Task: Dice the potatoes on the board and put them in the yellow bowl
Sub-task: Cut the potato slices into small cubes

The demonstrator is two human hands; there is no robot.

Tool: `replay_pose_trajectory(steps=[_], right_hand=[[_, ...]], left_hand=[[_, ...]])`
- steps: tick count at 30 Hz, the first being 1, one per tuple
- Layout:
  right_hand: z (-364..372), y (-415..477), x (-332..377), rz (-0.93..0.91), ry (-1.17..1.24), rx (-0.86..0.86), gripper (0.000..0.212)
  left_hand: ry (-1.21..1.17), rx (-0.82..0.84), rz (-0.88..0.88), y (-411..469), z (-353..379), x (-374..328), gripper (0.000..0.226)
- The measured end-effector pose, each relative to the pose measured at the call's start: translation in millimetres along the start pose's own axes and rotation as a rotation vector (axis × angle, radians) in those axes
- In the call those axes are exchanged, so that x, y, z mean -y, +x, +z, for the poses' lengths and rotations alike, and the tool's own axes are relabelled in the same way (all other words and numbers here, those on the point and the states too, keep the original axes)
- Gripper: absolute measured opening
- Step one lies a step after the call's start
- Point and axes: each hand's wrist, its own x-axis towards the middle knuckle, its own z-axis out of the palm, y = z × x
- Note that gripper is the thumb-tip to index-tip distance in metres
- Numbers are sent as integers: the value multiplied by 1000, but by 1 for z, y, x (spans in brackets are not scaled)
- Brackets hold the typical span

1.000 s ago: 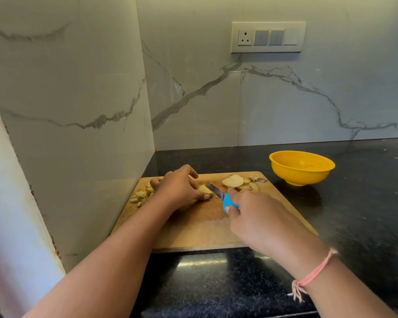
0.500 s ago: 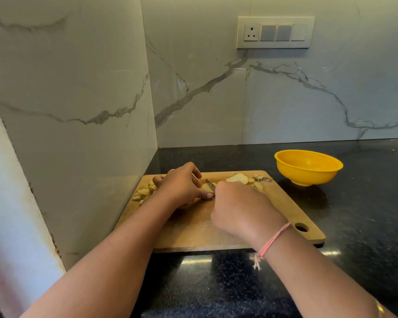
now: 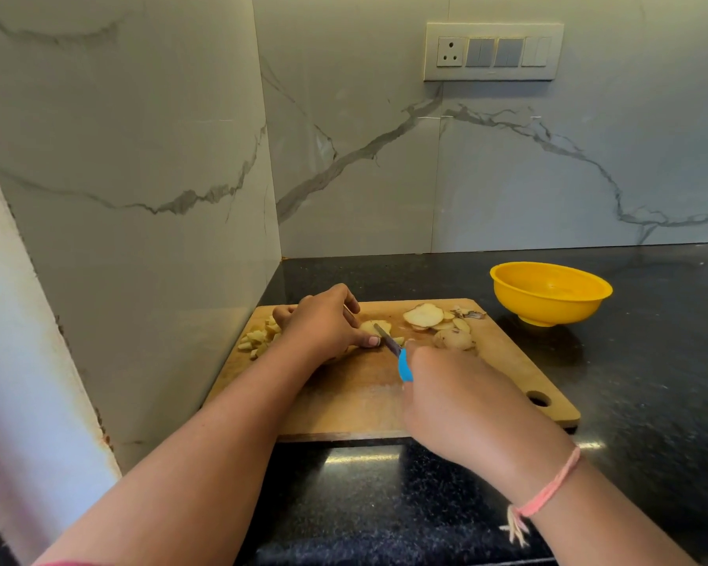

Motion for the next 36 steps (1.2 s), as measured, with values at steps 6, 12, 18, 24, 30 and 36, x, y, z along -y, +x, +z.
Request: replay_pose_trajectory(steps=[6,12,18,24,30,36], right_hand=[[-5,-20,-12,-34,2,-6,41],[-18,-32,-22,-24,56,-40,46],[-16,-21,-30,-27,212,-178,48],[-6,-5,-13,-38,176,-172,45],[8,9,-1,-14,103,-175,48],[8,21,10,-15,76,-108,38]], left_hand=[[8,1,-9,-1,1,-1,41],[-6,-20,-4,-2,0,3,41],[-49,40,17,-3,-4,7,42],[-51,35,5,-2,-4,7,40],[-86,35,-22,-1,-4,5,43],[-86,45,-27,1,-5,6,43]])
